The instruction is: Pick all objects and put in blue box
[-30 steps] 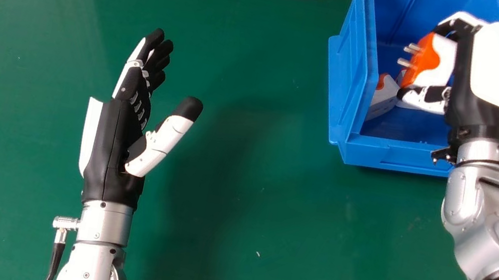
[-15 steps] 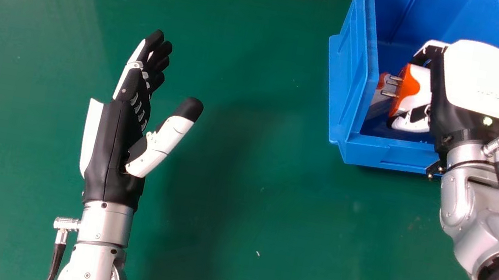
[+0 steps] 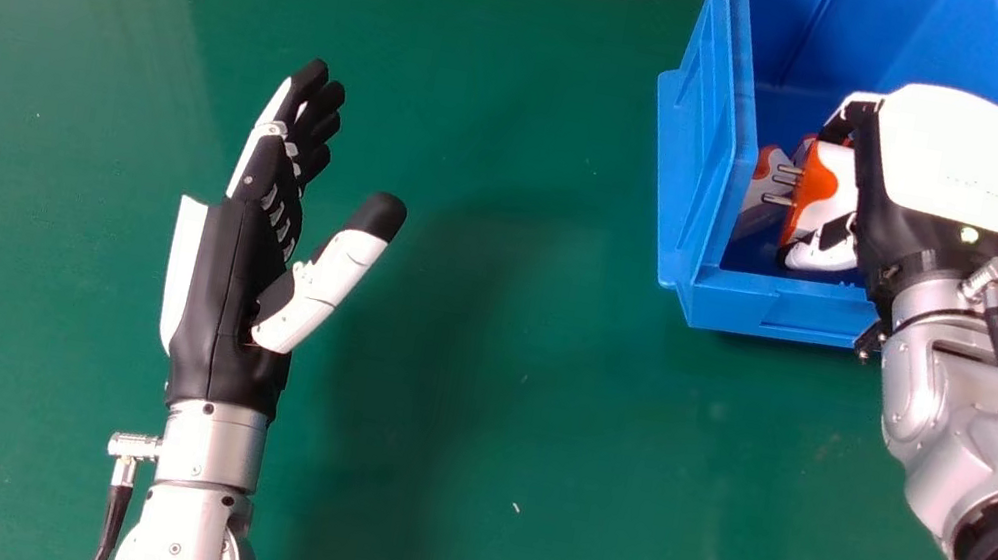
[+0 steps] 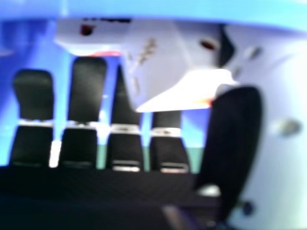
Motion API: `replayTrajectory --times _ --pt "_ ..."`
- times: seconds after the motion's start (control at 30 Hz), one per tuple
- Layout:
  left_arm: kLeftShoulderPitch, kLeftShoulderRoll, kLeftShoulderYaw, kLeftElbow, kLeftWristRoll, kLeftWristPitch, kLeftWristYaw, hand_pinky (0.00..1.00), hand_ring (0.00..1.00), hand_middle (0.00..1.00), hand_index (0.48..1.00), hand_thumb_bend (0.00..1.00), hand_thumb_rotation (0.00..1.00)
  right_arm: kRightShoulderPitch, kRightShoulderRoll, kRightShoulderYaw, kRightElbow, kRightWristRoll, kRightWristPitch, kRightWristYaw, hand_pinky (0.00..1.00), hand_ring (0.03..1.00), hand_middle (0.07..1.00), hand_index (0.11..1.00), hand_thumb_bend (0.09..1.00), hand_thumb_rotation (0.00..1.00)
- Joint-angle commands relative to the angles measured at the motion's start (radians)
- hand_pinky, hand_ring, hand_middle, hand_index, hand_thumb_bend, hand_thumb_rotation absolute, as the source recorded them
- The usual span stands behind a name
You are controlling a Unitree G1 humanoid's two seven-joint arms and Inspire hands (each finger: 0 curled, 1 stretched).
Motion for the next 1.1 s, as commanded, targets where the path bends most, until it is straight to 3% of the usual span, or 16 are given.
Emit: replayTrajectory --times 0.0,0.13,0.2,0.3,0.4,0.47,0.53,0.63,0.67,0.77,0.83,1.07 --pt "-0.014 -0.001 -0.001 -0.004 0.003 -0.024 0.001 0.93 0.92 0.92 0.907 0.91 0.61 -0.042 -0.011 0.011 -0.016 -0.006 0.037 0.021 0.26 0.384 0.494 0.557 0.491 0.00" --pt "-0.015 -0.006 0.001 -0.002 -0.010 -0.029 -0.008 0.93 0.92 0.91 0.903 0.91 0.61 -0.045 -0.018 0.040 -0.034 -0.017 0.073 0.085 0.23 0.344 0.488 0.533 0.504 0.00" --pt "-0.015 -0.008 0.002 -0.003 -0.015 -0.026 -0.012 0.93 0.92 0.91 0.902 0.90 0.60 -0.046 -0.022 0.050 -0.040 -0.020 0.085 0.108 0.27 0.386 0.488 0.526 0.509 0.00" --pt "-0.018 -0.009 0.003 0.000 -0.016 -0.028 -0.014 0.93 0.92 0.91 0.903 0.90 0.60 -0.047 -0.025 0.068 -0.064 -0.031 0.133 0.138 0.40 0.524 0.618 0.635 0.622 0.04" --pt "-0.020 -0.006 0.002 0.004 -0.006 -0.032 -0.004 0.93 0.92 0.91 0.902 0.90 0.59 -0.044 -0.023 0.074 -0.092 -0.029 0.179 0.172 0.59 0.704 0.781 0.778 0.739 0.13" --pt "-0.022 -0.009 0.002 0.007 -0.007 -0.033 -0.002 0.92 0.91 0.91 0.901 0.90 0.59 -0.042 -0.022 0.076 -0.107 -0.027 0.204 0.190 0.72 0.806 0.859 0.844 0.788 0.18" --pt "-0.021 -0.008 0.000 0.006 -0.006 -0.029 -0.001 0.92 0.91 0.91 0.900 0.90 0.59 -0.035 -0.023 0.078 -0.129 -0.026 0.224 0.192 0.78 0.845 0.888 0.871 0.807 0.20" --pt "-0.022 -0.005 -0.004 0.005 0.007 -0.024 0.007 0.92 0.91 0.91 0.900 0.90 0.59 -0.027 -0.020 0.068 -0.152 -0.014 0.241 0.185 0.82 0.876 0.910 0.894 0.827 0.22" --pt "-0.022 -0.005 -0.004 0.005 0.007 -0.023 0.007 0.93 0.92 0.91 0.900 0.90 0.59 -0.024 -0.019 0.067 -0.158 -0.013 0.245 0.179 0.89 0.921 0.943 0.932 0.855 0.25" --pt "-0.023 -0.004 -0.003 0.007 0.011 -0.024 0.011 0.94 0.92 0.91 0.902 0.90 0.60 -0.012 -0.018 0.063 -0.177 -0.011 0.246 0.142 0.95 0.968 0.977 0.972 0.887 0.29" --pt "-0.023 -0.004 -0.004 0.006 0.013 -0.022 0.016 0.94 0.93 0.91 0.902 0.90 0.60 0.000 -0.019 0.060 -0.191 -0.015 0.246 0.105 0.97 0.980 0.985 0.983 0.898 0.30" --pt "-0.016 -0.003 -0.005 -0.005 0.008 -0.022 0.007 0.95 0.93 0.91 0.902 0.91 0.60 0.092 0.003 -0.012 -0.291 0.016 0.193 -0.129 1.00 0.997 0.998 0.998 0.919 0.35"
